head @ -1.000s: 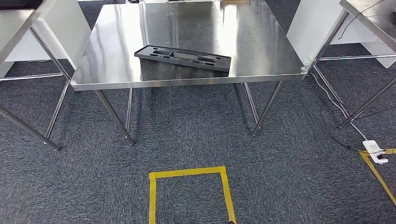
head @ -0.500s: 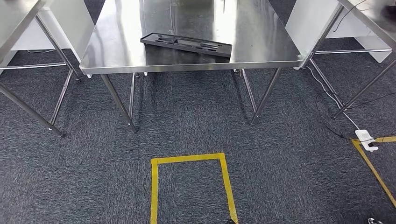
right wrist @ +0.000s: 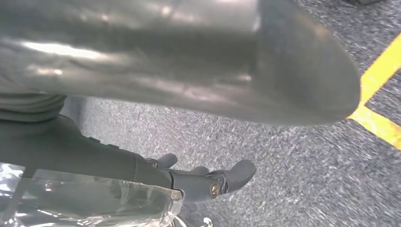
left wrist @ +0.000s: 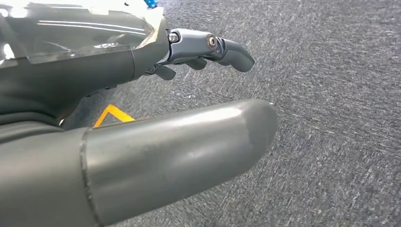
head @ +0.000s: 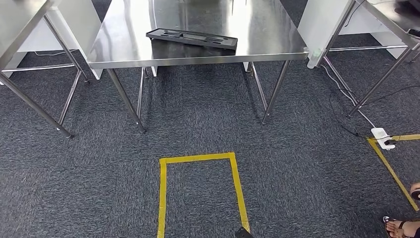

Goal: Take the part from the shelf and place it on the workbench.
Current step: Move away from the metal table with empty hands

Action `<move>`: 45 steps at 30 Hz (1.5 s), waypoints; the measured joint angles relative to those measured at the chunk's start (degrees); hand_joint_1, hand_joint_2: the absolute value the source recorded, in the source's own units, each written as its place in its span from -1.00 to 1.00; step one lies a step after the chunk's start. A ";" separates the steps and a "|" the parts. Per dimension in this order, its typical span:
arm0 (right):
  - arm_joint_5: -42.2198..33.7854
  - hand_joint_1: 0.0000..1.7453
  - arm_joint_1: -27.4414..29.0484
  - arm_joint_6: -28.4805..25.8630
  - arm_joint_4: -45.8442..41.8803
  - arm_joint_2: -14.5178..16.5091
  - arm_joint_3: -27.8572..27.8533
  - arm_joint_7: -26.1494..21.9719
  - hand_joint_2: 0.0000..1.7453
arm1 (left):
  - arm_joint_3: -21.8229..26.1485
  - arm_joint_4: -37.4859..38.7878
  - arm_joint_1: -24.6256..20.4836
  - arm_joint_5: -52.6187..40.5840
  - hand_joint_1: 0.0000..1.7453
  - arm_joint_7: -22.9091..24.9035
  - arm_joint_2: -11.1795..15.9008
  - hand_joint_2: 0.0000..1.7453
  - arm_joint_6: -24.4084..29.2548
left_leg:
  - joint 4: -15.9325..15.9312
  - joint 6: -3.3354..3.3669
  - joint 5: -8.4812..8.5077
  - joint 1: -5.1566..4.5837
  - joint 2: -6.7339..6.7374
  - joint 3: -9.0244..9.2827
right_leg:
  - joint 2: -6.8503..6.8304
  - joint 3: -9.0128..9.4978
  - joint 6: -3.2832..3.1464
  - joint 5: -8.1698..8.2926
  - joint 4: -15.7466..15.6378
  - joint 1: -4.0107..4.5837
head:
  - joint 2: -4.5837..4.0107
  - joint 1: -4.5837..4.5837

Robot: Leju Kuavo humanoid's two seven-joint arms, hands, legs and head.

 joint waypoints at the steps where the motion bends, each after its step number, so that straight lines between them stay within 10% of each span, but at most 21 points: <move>1: 0.00 -1.00 -0.13 -0.10 0.00 0.01 0.00 -0.09 -1.00 | -0.02 0.00 -0.05 -0.13 -1.00 0.02 0.00 -1.00 0.00 | -3.23 0.25 -0.71 -0.12 -0.11 2.12 | -0.03 -0.56 0.39 0.38 0.40 0.06 | 0.00 0.02; 5: 0.15 -1.00 -0.50 -0.34 0.02 0.04 -0.02 -0.44 -1.00 | -0.05 0.03 -0.10 -0.20 -1.00 0.37 -0.04 -1.00 0.04 | -6.67 1.82 -0.65 -0.40 0.06 1.73 | 0.00 -2.79 1.89 1.18 1.52 0.21 | 0.00 0.08; 9: 0.40 -1.00 -0.53 -0.40 0.03 -0.01 -0.02 -0.46 -1.00 | -0.03 0.04 -0.05 -0.39 -1.00 0.65 0.06 -1.00 0.15 | -6.94 3.43 2.69 -0.53 0.48 -1.91 | 0.44 -6.46 0.88 -8.15 12.89 0.06 | 0.00 0.37; 11: 0.22 -1.00 -0.56 -0.51 0.03 -0.04 -0.02 -0.46 -1.00 | -0.03 0.04 -0.06 -0.69 -1.00 0.64 0.04 -1.00 0.15 | -6.88 3.31 4.35 -0.63 0.61 -3.98 | 0.50 -6.17 1.73 -8.69 17.74 -0.04 | 0.00 0.37; 14: -0.12 -1.00 -0.54 -0.80 0.01 -0.15 -0.05 -0.56 -1.00 | -0.04 0.04 -0.08 -1.15 -1.00 0.63 0.00 -1.00 0.15 | -6.74 2.74 6.85 -0.68 0.68 -6.86 | 0.51 0.99 3.10 -5.06 11.52 -0.09 | 0.00 0.38; 17: -0.15 -1.00 -0.83 -1.09 -0.07 -0.22 -0.09 -0.72 -1.00 | -0.05 0.04 -0.13 -1.57 -1.00 0.65 0.03 -1.00 0.15 | -6.48 1.86 8.98 -0.99 0.76 -8.17 | 0.69 9.69 2.09 -6.88 -1.41 0.22 | 0.00 0.38; 19: -0.19 -1.00 -0.78 -1.27 -0.07 -0.24 -0.13 -0.73 -1.00 | -0.09 0.05 -0.12 -2.04 -1.00 0.69 0.08 -1.00 0.14 | -6.70 1.15 9.93 -0.83 0.83 -8.55 | 0.75 9.84 1.11 -7.03 -3.03 0.10 | 0.00 0.21; 22: -0.20 -1.00 -0.52 -1.35 -0.05 -0.25 -0.20 -0.68 -1.00 | -0.17 0.07 0.01 -2.47 -1.00 1.12 0.15 -1.00 0.15 | -3.07 0.14 4.64 -0.29 0.56 -10.00 | 0.47 8.31 -0.73 -5.23 -2.93 -0.39 | 0.00 0.08; 25: -0.17 -1.00 -0.39 -1.36 -0.04 -0.23 -0.22 -0.69 -1.00 | -0.24 0.09 0.04 -2.57 -1.00 1.35 0.16 -1.00 0.15 | 7.93 -0.52 -2.45 -0.15 0.28 -12.52 | 0.35 6.24 -1.18 -3.42 -2.78 -0.13 | 0.00 0.04; 27: -0.17 -1.00 -0.24 -1.36 -0.04 -0.25 -0.22 -0.69 -1.00 | -0.26 0.09 0.05 -2.59 -1.00 1.38 0.22 -1.00 0.15 | 10.23 -0.65 -1.20 0.00 0.23 -11.45 | 0.27 4.89 -0.89 -2.57 -2.46 -0.06 | 0.00 0.04; 32: -0.20 -1.00 -0.24 -1.45 -0.04 -0.25 -0.22 -0.78 -1.00 | -0.46 0.09 -0.09 -3.02 -1.00 1.95 0.29 -1.00 0.18 | -5.45 0.28 1.07 -0.12 0.10 0.51 | 0.25 2.60 0.18 -1.50 -0.79 0.26 | 0.00 0.05; 45: 0.35 -1.00 -0.49 -1.87 -0.04 -0.21 -0.31 -1.64 -1.00 | -0.60 0.13 0.35 -3.86 -1.00 4.14 -1.04 -1.00 0.89 | -6.88 2.43 2.07 -1.84 0.21 -0.75 | 0.23 0.46 2.03 0.38 -0.78 0.02 | 0.00 0.33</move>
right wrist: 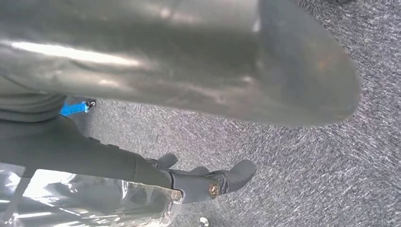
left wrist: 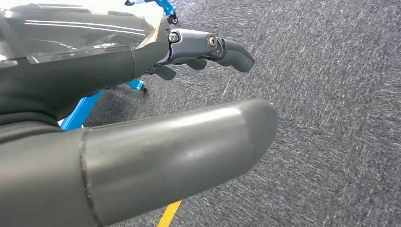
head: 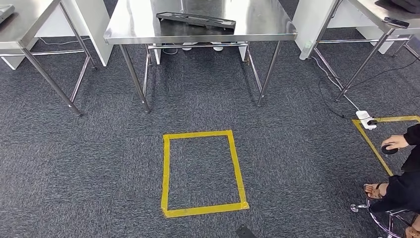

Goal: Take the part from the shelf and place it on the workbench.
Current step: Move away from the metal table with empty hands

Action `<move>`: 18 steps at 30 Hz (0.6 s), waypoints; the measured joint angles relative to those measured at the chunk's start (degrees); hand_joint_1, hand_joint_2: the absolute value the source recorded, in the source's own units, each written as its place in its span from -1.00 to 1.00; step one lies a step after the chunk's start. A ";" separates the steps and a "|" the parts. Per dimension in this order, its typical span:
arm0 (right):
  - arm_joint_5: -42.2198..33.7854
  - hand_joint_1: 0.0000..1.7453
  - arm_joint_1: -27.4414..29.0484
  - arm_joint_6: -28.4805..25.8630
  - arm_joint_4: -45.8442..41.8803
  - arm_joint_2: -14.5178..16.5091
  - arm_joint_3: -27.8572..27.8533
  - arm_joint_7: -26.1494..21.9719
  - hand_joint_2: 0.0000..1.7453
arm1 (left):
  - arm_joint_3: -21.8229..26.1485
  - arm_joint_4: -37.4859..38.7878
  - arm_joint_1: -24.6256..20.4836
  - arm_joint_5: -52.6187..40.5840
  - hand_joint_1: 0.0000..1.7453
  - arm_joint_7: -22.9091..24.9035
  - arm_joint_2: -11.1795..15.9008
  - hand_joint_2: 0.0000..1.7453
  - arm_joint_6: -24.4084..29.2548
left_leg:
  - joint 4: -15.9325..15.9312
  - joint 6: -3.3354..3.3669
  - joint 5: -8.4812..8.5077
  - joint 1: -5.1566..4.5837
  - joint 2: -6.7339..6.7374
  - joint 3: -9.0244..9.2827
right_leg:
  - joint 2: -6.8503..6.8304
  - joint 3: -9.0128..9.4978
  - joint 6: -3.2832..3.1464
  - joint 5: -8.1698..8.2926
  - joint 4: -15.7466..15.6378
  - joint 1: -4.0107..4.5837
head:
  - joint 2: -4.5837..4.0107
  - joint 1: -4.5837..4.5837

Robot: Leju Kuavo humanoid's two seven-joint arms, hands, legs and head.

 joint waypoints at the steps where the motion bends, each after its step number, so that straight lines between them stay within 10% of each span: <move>1: 0.03 -1.00 -0.08 0.02 0.00 0.03 0.00 -0.03 -1.00 | 0.01 0.00 0.00 0.00 -1.00 0.08 0.00 -1.00 0.04 | 0.01 0.05 0.11 -0.05 0.00 -0.13 | 0.00 -0.03 0.09 0.13 0.00 -0.05 | 0.00 0.00; 18: -2.54 -1.00 -0.52 -0.01 0.00 0.26 -1.84 -2.35 -1.00 | 0.02 0.00 -0.02 -0.51 -1.00 0.29 0.09 -1.00 0.13 | 0.32 0.41 0.50 -0.29 0.01 -0.67 | 0.05 -0.40 0.88 0.81 -0.18 -0.66 | 0.00 -0.01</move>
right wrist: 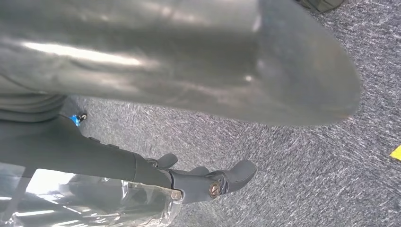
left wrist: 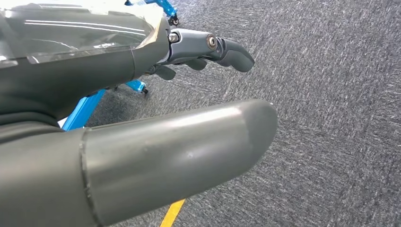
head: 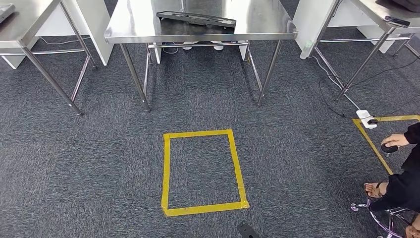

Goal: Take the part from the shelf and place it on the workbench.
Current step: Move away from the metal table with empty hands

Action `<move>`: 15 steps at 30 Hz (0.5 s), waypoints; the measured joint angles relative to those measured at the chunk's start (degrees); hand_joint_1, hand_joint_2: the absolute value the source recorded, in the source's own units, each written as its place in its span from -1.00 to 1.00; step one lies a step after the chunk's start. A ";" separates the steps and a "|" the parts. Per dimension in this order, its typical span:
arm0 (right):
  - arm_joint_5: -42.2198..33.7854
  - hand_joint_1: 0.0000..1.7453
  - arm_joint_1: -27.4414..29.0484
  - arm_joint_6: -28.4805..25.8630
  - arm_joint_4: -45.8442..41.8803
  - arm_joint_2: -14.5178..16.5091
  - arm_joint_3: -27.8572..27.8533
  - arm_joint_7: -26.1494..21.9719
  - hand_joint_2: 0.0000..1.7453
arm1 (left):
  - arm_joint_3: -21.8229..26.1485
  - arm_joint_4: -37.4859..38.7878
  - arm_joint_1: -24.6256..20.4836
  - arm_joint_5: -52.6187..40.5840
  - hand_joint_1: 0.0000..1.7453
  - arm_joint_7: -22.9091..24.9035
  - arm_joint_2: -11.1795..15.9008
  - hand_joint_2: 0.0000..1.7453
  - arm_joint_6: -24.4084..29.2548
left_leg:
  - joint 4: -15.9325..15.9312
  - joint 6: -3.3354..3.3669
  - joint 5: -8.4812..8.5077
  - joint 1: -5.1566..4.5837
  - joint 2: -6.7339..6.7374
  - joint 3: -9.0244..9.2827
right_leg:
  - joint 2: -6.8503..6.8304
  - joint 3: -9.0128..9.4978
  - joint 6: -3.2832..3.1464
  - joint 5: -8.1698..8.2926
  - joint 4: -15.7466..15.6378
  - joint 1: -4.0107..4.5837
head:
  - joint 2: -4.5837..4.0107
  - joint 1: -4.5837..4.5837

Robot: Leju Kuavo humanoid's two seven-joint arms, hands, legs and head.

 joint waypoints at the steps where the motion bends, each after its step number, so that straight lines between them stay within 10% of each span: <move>1: 0.00 -1.00 0.00 -0.01 0.00 0.02 -0.06 -0.01 -1.00 | 0.00 0.00 -0.01 -0.01 -1.00 -0.02 -0.01 -1.00 0.00 | -0.25 0.27 0.27 0.16 0.20 0.04 | 0.06 -0.16 0.14 -0.10 0.21 -0.03 | 0.00 -0.01; 8: -0.04 -1.00 0.16 -0.05 0.00 -0.02 -0.84 -0.21 -1.00 | 0.03 0.00 -0.03 -0.03 -1.00 -0.13 -0.10 -1.00 -0.03 | -0.84 0.88 1.42 0.87 2.44 -1.11 | 0.32 -7.23 0.04 -8.51 17.09 -0.08 | 0.00 0.33; 11: -0.07 -1.00 0.08 -0.06 -0.01 -0.08 -0.99 -0.37 -1.00 | 0.05 0.00 -0.03 -0.03 -1.00 -0.27 -0.17 -1.00 -0.03 | -0.50 0.18 1.37 1.09 3.77 -1.23 | -1.45 -0.72 1.23 -5.15 6.52 -0.29 | 0.00 0.37; 15: -0.09 -1.00 -0.25 -0.20 -0.02 -0.07 -1.16 -0.54 -1.00 | 0.07 0.00 -0.08 -0.16 -1.00 -0.45 -0.16 -1.00 -0.03 | -0.05 -1.41 1.03 0.94 5.40 -1.00 | -1.95 2.02 -0.61 -3.48 0.53 0.35 | 0.00 0.34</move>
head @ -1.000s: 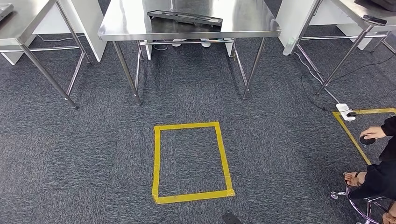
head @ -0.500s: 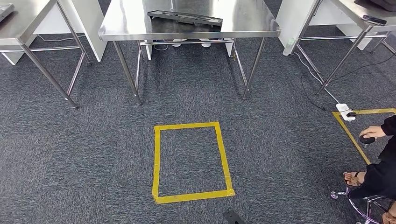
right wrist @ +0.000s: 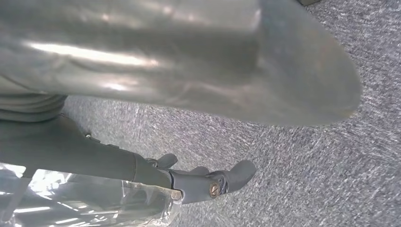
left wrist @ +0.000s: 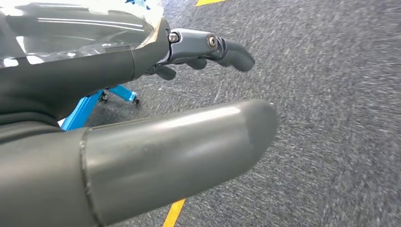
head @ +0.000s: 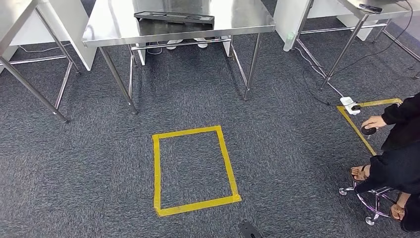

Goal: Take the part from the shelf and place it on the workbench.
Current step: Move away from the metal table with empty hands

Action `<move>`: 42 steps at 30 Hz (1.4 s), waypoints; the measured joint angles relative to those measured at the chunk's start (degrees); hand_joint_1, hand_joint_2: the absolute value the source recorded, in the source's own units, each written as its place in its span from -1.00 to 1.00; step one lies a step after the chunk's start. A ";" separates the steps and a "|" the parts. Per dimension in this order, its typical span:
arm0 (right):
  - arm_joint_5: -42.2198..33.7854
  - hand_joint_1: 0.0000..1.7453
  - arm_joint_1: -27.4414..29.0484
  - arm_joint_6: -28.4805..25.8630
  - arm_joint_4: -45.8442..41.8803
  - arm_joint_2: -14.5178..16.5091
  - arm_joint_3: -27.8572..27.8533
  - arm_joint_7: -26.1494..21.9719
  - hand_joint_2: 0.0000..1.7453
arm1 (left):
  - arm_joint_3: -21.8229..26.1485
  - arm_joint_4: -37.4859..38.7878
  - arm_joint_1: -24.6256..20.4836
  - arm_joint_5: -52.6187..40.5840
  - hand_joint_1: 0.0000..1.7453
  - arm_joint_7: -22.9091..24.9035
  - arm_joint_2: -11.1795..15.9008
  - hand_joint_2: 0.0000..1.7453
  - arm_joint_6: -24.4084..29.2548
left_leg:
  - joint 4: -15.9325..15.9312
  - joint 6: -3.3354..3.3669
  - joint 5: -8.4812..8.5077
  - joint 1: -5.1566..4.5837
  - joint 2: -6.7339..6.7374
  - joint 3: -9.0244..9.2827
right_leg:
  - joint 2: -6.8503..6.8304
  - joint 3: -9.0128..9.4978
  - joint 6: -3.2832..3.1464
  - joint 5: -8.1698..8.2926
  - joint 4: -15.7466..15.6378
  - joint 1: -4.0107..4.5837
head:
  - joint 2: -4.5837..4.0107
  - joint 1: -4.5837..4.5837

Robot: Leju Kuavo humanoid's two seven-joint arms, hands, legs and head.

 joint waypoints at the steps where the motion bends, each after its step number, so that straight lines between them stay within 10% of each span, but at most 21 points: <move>1: -0.01 -1.00 0.04 -0.02 0.00 -0.01 -0.06 -0.01 -1.00 | 0.00 -0.01 -0.03 -0.06 -1.00 -0.03 0.02 -1.00 0.00 | 0.08 -0.39 -0.11 0.20 0.07 0.06 | 0.57 0.07 -0.59 0.16 0.02 -0.16 | 0.00 -0.02; 8: -0.03 -1.00 0.11 -0.07 0.00 0.10 -0.20 -0.04 -1.00 | 0.01 0.00 0.13 -0.31 -1.00 -0.08 0.11 -1.00 0.00 | 16.60 -1.47 -9.22 0.79 -5.41 -6.67 | 4.49 -0.65 -2.59 1.32 0.10 -0.03 | 0.00 -0.18; 14: 0.02 -1.00 -0.36 -0.05 0.00 0.26 -0.26 -0.05 -1.00 | 0.04 0.01 0.20 -0.34 -1.00 -0.43 0.26 -1.00 0.00 | 0.93 0.12 -2.05 0.74 -10.43 1.30 | 8.66 -1.31 -1.97 1.70 0.59 0.21 | 0.00 -0.14; 17: -0.12 -1.00 -0.41 -0.05 0.02 0.26 -0.32 -0.08 -1.00 | 0.06 0.00 0.14 -0.26 -1.00 -1.00 0.13 -1.00 -0.01 | 0.02 0.63 -1.60 0.64 -8.55 1.42 | 9.60 -2.52 -0.91 2.01 0.78 0.29 | 0.00 -0.13; 23: -1.02 -1.00 -0.52 -0.03 0.02 0.05 -0.85 -0.43 -1.00 | 0.10 -0.01 0.37 -0.31 -1.00 -1.98 0.07 -1.00 -0.16 | -0.98 1.52 -0.81 0.56 -3.20 1.12 | 3.27 -10.36 -0.52 -5.26 16.94 0.13 | 0.00 0.63; 27: -1.85 -1.00 -0.20 -0.17 0.02 -0.23 -1.50 -0.94 -1.00 | 0.13 0.00 0.39 -0.58 -1.00 -2.59 0.06 -1.00 -0.28 | -0.77 1.08 -1.00 0.40 -0.37 1.36 | -0.35 -2.64 1.14 -0.88 4.74 -0.29 | 0.00 0.67; 29: -2.03 -1.00 -0.28 -0.30 0.01 -0.30 -1.70 -1.20 -1.00 | 0.13 0.01 0.38 -0.70 -1.00 -2.73 0.09 -1.00 -0.31 | -0.58 0.42 -1.27 0.11 0.77 1.66 | -2.38 -0.10 0.67 0.54 -0.03 -0.04 | 0.00 0.47; 32: -2.17 -1.00 -0.13 -0.41 0.00 -0.36 -2.04 -1.35 -1.00 | 0.11 0.02 0.24 -0.74 -1.00 -2.83 0.11 -1.00 -0.31 | -0.42 -0.61 -1.67 0.30 2.07 2.00 | -0.80 -0.41 -0.56 0.98 -0.46 -0.18 | 0.00 0.24; 36: -2.57 -1.00 -0.08 -0.60 0.00 -0.37 -2.51 -1.37 -1.00 | 0.09 0.04 0.32 -0.87 -1.00 -2.98 0.15 -1.00 -0.33 | 9.70 -1.58 -8.49 0.98 -4.39 -2.07 | 2.01 -0.44 -2.03 1.86 -0.63 -0.86 | 0.00 -0.05; 38: -2.79 -1.00 0.06 -0.63 0.01 -0.32 -2.71 -1.37 -1.00 | 0.09 0.07 0.47 -0.88 -1.00 -3.00 0.16 -1.00 -0.33 | 16.40 -1.75 -11.04 1.04 -5.53 -5.10 | 3.53 -0.68 -2.13 1.94 -0.53 -0.72 | 0.00 -0.10; 40: -3.08 -1.00 0.30 -0.73 0.02 -0.34 -2.94 -1.39 -1.00 | 0.10 0.09 0.59 -1.00 -1.00 -3.15 0.18 -1.00 -0.35 | 15.12 -1.74 -8.88 1.19 -5.80 -4.55 | 5.22 -0.74 -2.09 1.94 -0.17 -0.74 | 0.00 -0.11; 42: -3.39 -1.00 0.39 -0.90 0.02 -0.36 -3.16 -1.55 -1.00 | 0.08 0.10 0.63 -1.32 -1.00 -3.38 0.21 -1.00 -0.41 | 7.44 -1.70 -4.71 1.62 -7.94 -0.99 | 6.87 -0.94 -1.83 1.81 0.44 -0.78 | 0.00 -0.14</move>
